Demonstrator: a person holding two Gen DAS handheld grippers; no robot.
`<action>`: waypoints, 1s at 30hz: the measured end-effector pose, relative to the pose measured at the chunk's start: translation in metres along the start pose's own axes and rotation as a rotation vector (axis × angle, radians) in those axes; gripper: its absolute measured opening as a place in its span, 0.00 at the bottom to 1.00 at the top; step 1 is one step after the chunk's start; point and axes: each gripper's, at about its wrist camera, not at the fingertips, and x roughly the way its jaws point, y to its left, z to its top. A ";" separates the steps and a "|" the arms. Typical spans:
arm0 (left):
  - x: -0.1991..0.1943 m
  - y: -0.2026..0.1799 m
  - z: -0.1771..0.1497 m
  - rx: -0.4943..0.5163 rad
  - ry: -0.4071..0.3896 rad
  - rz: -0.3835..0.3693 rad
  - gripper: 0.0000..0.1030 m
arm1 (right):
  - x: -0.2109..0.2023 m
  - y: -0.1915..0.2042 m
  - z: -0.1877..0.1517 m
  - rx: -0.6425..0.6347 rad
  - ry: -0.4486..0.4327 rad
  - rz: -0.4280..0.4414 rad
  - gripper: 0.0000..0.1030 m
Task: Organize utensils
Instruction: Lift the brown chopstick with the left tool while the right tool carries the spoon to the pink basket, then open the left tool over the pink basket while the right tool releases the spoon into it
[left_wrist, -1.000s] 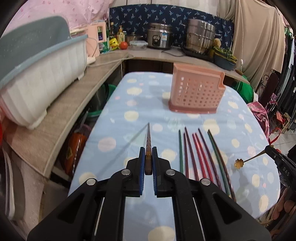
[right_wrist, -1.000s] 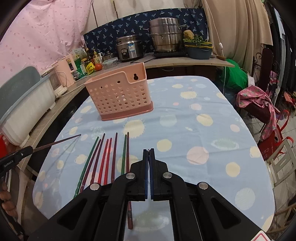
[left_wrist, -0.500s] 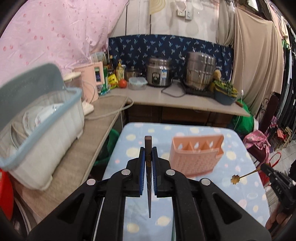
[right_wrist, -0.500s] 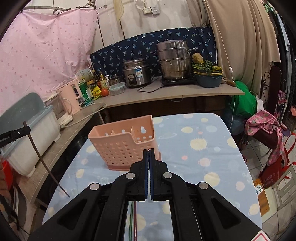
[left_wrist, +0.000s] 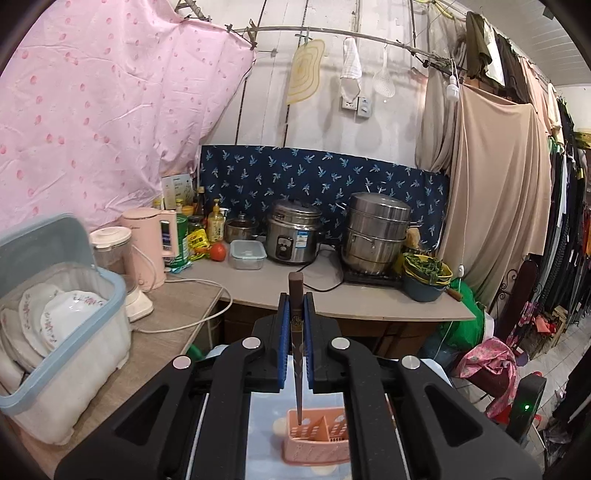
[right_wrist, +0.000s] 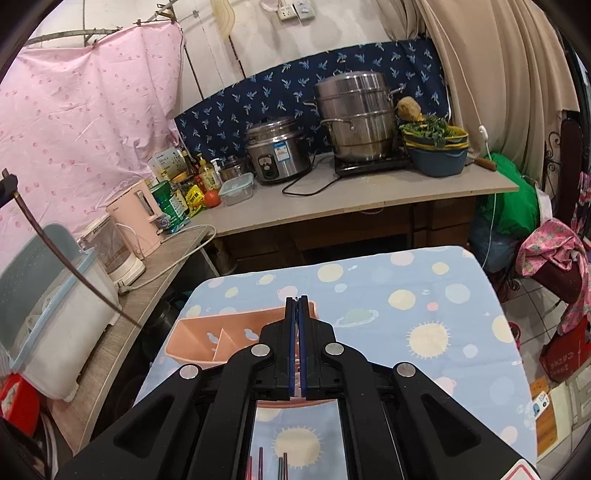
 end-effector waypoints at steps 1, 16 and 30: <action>0.006 -0.003 -0.001 0.003 0.006 0.004 0.07 | 0.006 -0.001 -0.001 0.003 0.009 0.001 0.02; 0.083 -0.009 -0.070 0.033 0.165 0.037 0.18 | 0.046 0.000 -0.019 -0.017 0.063 0.006 0.14; 0.018 0.006 -0.094 0.062 0.163 0.086 0.54 | -0.032 0.008 -0.051 -0.043 0.031 0.023 0.29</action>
